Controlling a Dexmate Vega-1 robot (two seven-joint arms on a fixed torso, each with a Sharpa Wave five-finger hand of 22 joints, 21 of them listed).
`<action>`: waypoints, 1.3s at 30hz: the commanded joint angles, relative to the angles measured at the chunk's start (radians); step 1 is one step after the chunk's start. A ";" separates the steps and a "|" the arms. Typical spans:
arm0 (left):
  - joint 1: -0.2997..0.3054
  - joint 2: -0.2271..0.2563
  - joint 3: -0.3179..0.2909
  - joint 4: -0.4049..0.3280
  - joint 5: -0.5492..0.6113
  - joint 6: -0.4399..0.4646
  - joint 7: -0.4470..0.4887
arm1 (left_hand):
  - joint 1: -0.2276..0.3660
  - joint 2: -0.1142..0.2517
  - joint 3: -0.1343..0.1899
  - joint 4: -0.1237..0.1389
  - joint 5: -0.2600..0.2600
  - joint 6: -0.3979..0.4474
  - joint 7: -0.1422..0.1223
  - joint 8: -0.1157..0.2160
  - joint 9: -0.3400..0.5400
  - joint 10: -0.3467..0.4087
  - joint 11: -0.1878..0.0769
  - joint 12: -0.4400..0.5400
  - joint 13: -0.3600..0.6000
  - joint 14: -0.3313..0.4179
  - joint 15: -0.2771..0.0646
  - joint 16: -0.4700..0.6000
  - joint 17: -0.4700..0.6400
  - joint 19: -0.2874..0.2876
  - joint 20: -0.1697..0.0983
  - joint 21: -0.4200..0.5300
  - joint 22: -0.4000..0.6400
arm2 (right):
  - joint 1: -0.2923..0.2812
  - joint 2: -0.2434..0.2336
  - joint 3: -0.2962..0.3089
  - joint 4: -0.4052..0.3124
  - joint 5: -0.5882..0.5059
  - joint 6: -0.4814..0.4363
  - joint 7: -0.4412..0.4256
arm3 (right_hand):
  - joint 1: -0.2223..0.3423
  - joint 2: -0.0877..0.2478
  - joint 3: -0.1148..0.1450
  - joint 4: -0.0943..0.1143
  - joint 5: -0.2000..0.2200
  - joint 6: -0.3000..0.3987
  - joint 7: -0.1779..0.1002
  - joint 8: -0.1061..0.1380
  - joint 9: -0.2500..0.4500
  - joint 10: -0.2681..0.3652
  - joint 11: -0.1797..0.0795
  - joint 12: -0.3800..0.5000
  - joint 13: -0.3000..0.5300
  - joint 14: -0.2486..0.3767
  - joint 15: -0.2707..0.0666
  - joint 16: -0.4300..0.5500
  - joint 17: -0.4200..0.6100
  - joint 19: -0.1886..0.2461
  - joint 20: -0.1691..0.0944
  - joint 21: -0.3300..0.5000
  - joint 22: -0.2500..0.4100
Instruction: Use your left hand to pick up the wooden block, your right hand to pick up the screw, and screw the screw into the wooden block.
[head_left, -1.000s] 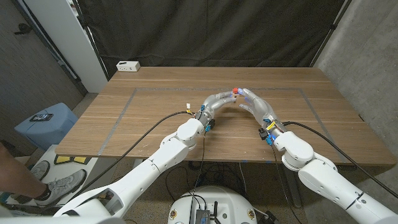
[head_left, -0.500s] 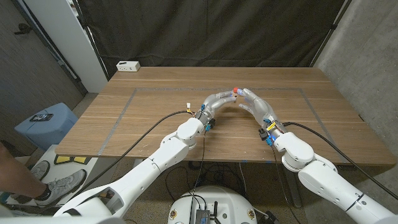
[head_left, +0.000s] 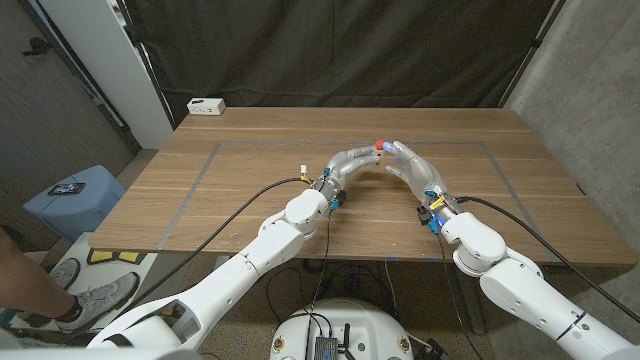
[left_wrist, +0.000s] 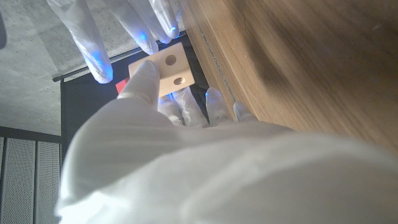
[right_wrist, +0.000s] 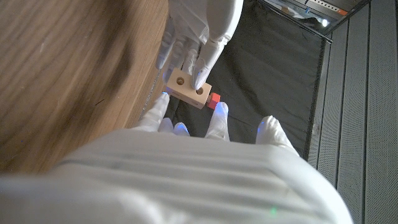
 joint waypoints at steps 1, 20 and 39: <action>-0.002 0.000 -0.001 0.002 -0.002 -0.004 -0.006 | 0.010 0.001 0.007 0.004 0.003 0.003 -0.003 0.003 0.003 0.008 -0.001 0.009 0.003 0.009 -0.063 0.007 0.001 0.006 0.005 0.004 0.004 | -0.002 -0.004 0.017 0.008 -0.002 0.000 -0.010 | 0.014 -0.002 0.001 -0.004 -0.002 0.010 0.000 0.001 0.002 0.008 0.005 0.004 0.003 0.007 0.003 0.007 0.001 0.007 0.003 0.002 0.000; -0.003 0.002 0.004 0.001 -0.001 -0.013 -0.022 | 0.008 -0.001 0.003 0.007 0.002 0.002 -0.004 0.003 0.003 0.006 -0.001 0.008 0.003 0.004 -0.061 0.006 0.002 0.002 0.006 0.003 0.004 | 0.010 -0.022 0.036 0.023 0.047 -0.025 0.025 | 0.005 -0.008 -0.006 0.003 -0.005 -0.075 -0.009 -0.024 0.001 -0.016 0.000 -0.009 0.003 -0.016 0.008 -0.004 0.005 -0.023 0.029 -0.016 0.001; -0.004 0.003 0.008 -0.005 0.006 -0.008 -0.019 | 0.008 0.000 0.002 0.008 0.002 0.001 -0.003 0.003 0.003 0.006 -0.001 0.008 0.003 0.004 -0.061 0.007 0.002 0.001 0.007 0.003 0.004 | 0.045 -0.036 0.031 0.058 0.089 -0.031 0.083 | -0.018 -0.015 -0.019 0.014 -0.008 -0.136 -0.016 -0.027 0.000 -0.049 0.004 -0.015 0.004 -0.044 0.014 -0.009 0.009 -0.052 0.041 -0.019 0.001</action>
